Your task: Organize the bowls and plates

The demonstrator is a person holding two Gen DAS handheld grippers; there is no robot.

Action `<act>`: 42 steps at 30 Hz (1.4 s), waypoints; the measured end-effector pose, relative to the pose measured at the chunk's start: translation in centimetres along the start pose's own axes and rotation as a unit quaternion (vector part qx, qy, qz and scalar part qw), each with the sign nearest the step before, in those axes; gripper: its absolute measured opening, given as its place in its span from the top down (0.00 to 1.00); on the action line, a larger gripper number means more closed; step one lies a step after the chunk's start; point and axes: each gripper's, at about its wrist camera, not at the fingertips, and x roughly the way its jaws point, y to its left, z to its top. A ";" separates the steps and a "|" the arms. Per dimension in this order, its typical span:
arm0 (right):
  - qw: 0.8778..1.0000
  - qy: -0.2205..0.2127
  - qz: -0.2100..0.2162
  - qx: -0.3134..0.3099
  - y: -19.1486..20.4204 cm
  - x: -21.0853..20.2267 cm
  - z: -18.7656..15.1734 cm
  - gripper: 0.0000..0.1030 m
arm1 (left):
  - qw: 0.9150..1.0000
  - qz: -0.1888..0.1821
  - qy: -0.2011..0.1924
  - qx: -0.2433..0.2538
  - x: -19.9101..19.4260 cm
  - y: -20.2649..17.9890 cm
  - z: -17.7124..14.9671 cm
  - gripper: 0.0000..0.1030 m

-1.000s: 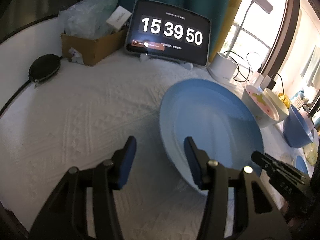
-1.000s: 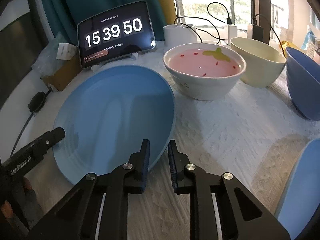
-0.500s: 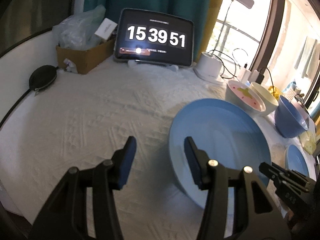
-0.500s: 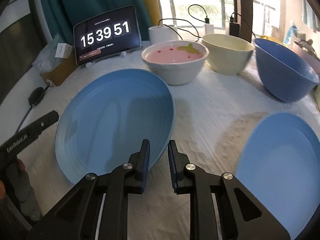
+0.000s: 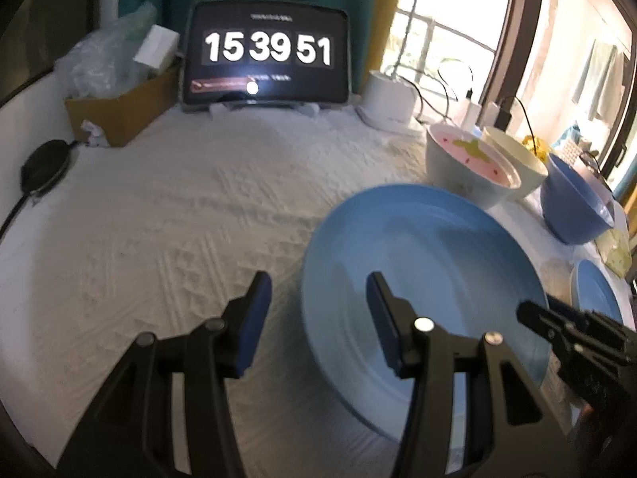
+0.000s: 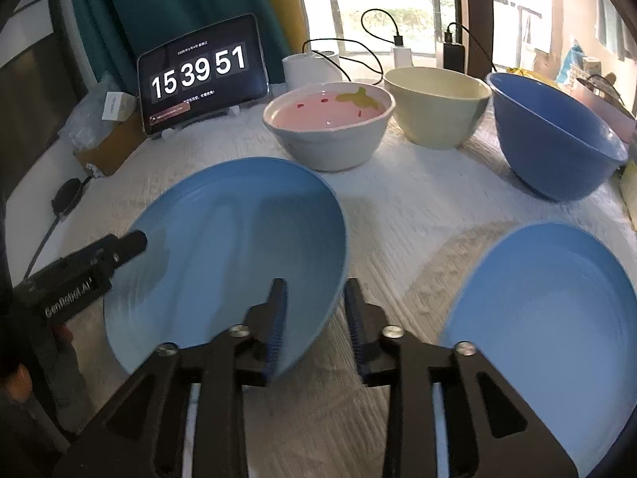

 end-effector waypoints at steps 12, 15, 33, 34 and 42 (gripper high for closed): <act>1.000 -0.012 -0.027 -0.002 0.6 1.0 0.7 0.68 | 0.999 -0.020 0.020 0.029 0.6 -1.2 -0.3 0.51; 0.999 -0.013 -0.030 0.002 0.2 0.8 0.6 0.80 | 0.999 -0.022 0.011 0.024 0.3 -0.9 -0.3 0.54; 0.998 -0.053 -0.020 -0.009 0.4 -2.8 0.8 0.81 | 0.998 -0.028 -0.043 0.035 -3.9 -1.7 -0.4 0.55; 0.998 -0.056 -0.020 -0.008 0.3 -3.2 0.8 0.81 | 0.998 -0.029 -0.044 0.035 -4.0 -1.8 -0.4 0.55; 0.997 -0.077 -0.025 -0.001 -0.6 -5.4 0.7 0.81 | 0.996 -0.046 -0.052 0.046 -5.3 -3.4 -0.6 0.55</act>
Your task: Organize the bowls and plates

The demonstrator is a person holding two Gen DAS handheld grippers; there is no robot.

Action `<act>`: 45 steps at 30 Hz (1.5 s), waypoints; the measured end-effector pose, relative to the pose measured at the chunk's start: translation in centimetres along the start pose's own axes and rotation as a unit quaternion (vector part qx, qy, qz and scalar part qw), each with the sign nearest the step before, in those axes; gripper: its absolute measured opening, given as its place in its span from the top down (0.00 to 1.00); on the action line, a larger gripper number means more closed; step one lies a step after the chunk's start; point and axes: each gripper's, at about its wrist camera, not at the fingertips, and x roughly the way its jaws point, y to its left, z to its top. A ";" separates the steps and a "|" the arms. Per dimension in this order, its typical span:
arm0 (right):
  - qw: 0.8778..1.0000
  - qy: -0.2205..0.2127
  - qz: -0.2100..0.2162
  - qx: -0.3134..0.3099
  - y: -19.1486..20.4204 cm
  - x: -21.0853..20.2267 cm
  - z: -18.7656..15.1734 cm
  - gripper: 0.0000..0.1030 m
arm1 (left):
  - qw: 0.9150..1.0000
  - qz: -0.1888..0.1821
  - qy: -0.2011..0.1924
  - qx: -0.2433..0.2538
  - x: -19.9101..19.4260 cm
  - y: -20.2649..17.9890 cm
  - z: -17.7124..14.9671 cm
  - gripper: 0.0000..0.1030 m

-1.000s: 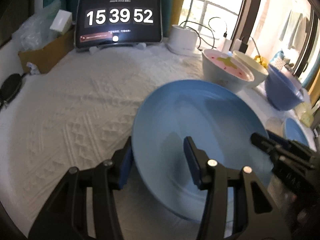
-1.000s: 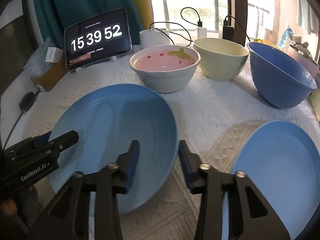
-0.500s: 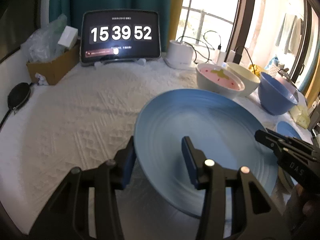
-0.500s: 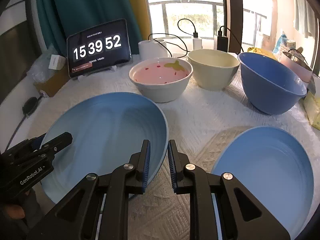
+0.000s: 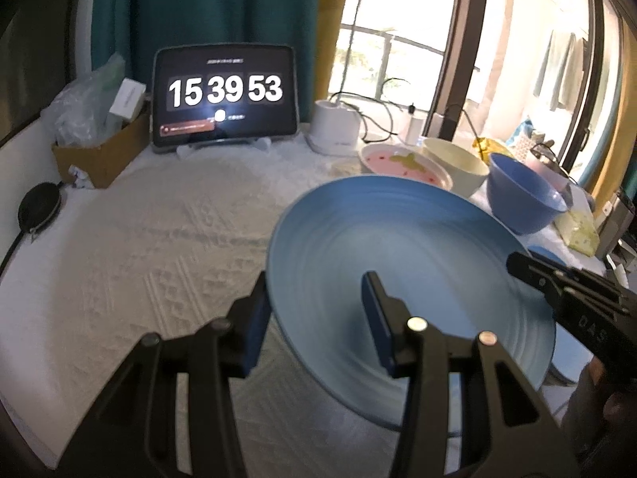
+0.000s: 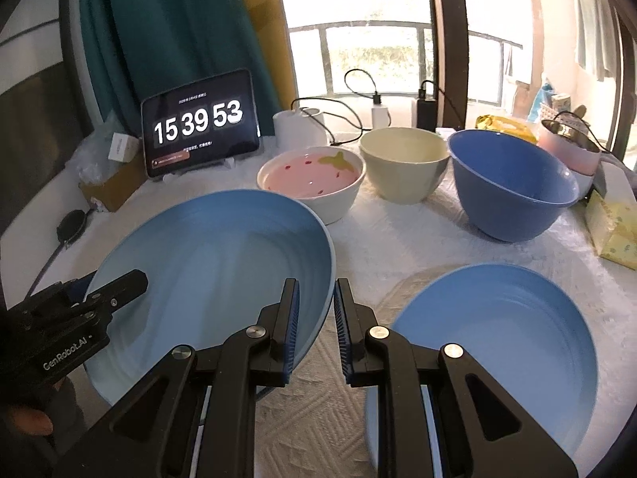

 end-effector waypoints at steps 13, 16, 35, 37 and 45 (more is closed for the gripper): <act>1.000 -0.018 -0.015 0.020 -2.8 -2.3 -0.3 0.81 | 0.999 -0.027 -0.012 0.028 -1.0 -3.1 0.2 0.58; 0.999 -0.021 -0.020 0.026 -3.5 -2.7 -0.4 0.81 | 0.999 -0.034 -0.013 0.034 -1.2 -3.9 0.2 0.58; 0.996 -0.032 -0.050 0.070 -8.6 -5.4 -1.8 0.81 | 0.994 -0.073 -0.013 0.078 -1.3 -9.5 0.0 0.58; 0.995 -0.034 -0.054 0.074 -9.1 -5.7 -2.0 0.81 | 0.993 -0.078 -0.012 0.083 -1.1 -10.0 -0.1 0.58; 0.993 -0.035 -0.072 0.089 -11.2 -6.6 -2.7 0.81 | 0.990 -0.096 -0.003 0.103 -0.8 -12.4 -0.5 0.58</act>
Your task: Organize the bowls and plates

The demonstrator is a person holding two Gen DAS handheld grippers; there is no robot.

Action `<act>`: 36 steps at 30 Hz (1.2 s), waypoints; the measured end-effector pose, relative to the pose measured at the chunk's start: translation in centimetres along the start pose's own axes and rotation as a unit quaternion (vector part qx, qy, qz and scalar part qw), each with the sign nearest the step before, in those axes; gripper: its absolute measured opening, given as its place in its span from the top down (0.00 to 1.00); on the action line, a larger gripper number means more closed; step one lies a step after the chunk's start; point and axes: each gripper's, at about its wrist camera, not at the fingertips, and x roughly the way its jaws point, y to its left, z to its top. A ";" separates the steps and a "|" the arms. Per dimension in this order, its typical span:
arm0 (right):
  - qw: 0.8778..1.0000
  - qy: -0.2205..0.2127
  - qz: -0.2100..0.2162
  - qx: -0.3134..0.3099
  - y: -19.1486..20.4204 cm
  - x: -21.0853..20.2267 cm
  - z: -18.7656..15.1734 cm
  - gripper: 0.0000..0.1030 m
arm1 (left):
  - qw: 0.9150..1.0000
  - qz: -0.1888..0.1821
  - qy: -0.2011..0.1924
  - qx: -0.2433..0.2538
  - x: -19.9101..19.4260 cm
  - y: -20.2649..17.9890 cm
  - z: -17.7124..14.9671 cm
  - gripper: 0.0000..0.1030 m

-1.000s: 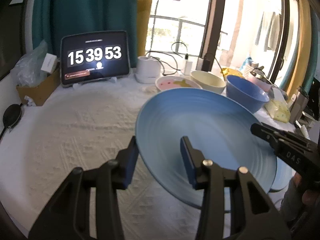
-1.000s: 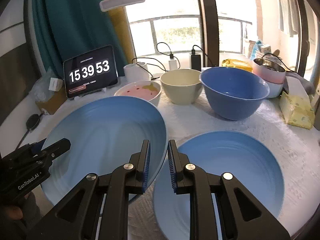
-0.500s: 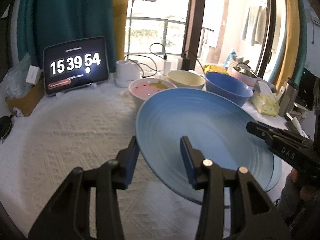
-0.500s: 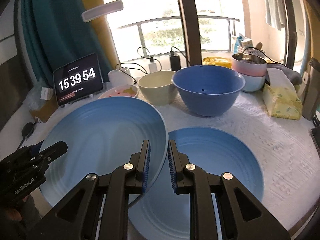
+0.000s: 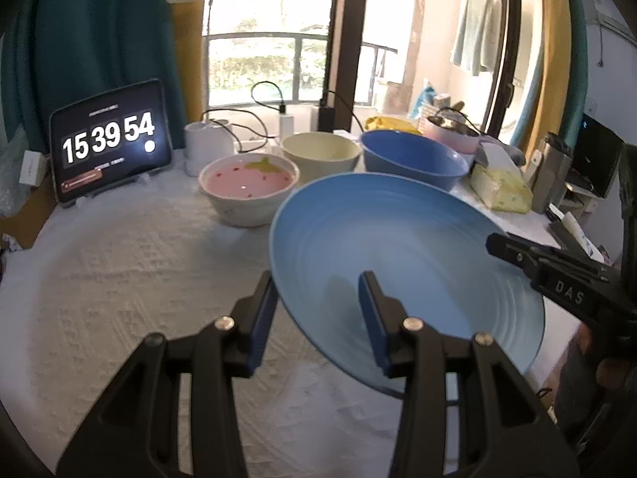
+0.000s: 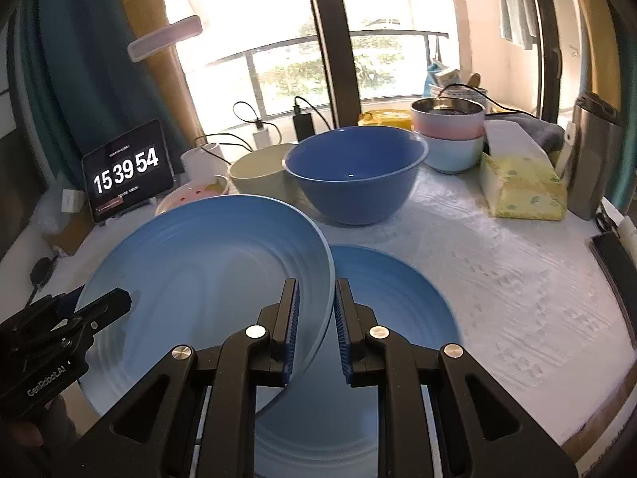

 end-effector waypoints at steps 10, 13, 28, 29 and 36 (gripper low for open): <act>1.000 -0.001 -0.019 0.017 -2.6 -0.3 -0.5 0.81 | 0.999 -0.017 0.018 0.021 1.2 -2.5 -0.6 0.58; 0.999 0.000 -0.023 0.023 -3.4 -0.3 -0.7 0.81 | 0.999 -0.022 0.022 0.029 1.6 -3.2 -0.7 0.58; 0.998 0.005 -0.033 0.058 -7.4 -0.2 -2.1 0.81 | 0.996 -0.034 0.052 0.062 3.9 -6.5 -1.5 0.58; 0.998 0.006 -0.034 0.059 -7.6 -0.2 -2.2 0.81 | 0.996 -0.034 0.053 0.064 3.9 -6.6 -1.5 0.58; 0.997 0.011 -0.032 0.070 -8.4 0.2 -2.7 0.81 | 0.995 -0.021 0.054 0.084 4.3 -7.5 -1.7 0.57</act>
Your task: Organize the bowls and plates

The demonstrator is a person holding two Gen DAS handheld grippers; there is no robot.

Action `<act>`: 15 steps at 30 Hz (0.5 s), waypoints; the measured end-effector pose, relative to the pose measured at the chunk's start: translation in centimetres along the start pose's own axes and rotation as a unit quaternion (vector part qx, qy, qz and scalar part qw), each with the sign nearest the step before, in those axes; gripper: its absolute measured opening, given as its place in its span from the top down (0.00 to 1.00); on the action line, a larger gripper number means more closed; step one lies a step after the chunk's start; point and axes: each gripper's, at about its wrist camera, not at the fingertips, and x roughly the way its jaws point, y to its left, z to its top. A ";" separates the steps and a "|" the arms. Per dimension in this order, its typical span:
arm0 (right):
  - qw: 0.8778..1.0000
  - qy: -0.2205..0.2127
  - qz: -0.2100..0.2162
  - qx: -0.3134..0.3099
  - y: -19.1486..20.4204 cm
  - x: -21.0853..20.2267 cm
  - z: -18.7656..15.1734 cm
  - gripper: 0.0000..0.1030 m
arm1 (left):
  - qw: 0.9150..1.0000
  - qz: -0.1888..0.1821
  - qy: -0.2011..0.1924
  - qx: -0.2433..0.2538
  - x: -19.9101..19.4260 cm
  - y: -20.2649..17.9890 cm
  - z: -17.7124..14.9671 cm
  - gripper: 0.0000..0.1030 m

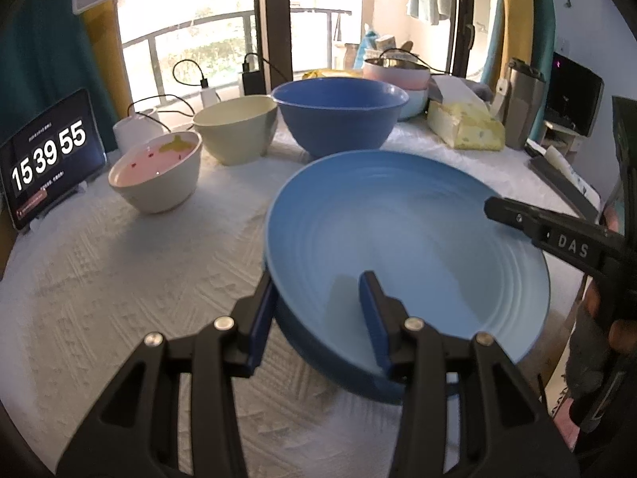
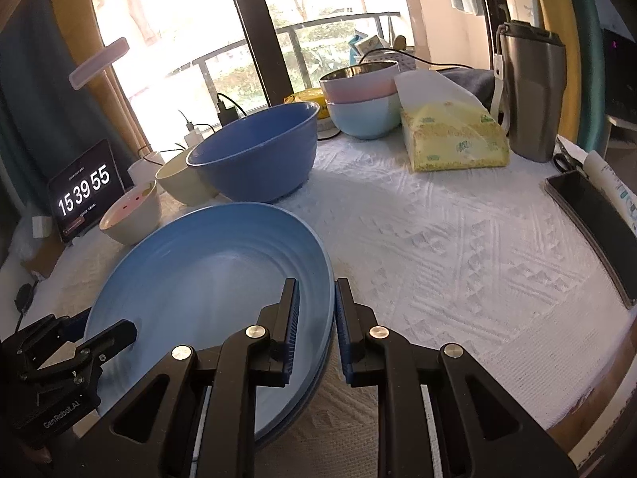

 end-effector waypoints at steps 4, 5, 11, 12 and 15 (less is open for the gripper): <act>1.000 0.001 0.002 0.000 0.1 0.1 -0.1 0.81 | 1.000 0.009 0.004 -0.002 0.0 0.2 0.1 0.57; 1.000 0.000 0.002 -0.001 0.1 0.1 -0.2 0.81 | 1.000 0.012 0.007 -0.004 0.1 0.4 0.0 0.57; 1.000 0.001 -0.003 -0.001 0.1 0.2 -0.2 0.81 | 1.000 0.013 0.014 -0.008 0.3 1.1 -0.2 0.57; 1.000 0.001 -0.004 -0.001 0.1 0.2 -0.2 0.81 | 1.000 0.014 0.014 -0.003 0.3 0.9 -0.2 0.57; 1.000 0.002 -0.005 -0.001 0.1 0.3 -0.1 0.81 | 1.000 0.016 0.013 0.003 0.3 0.9 -0.3 0.57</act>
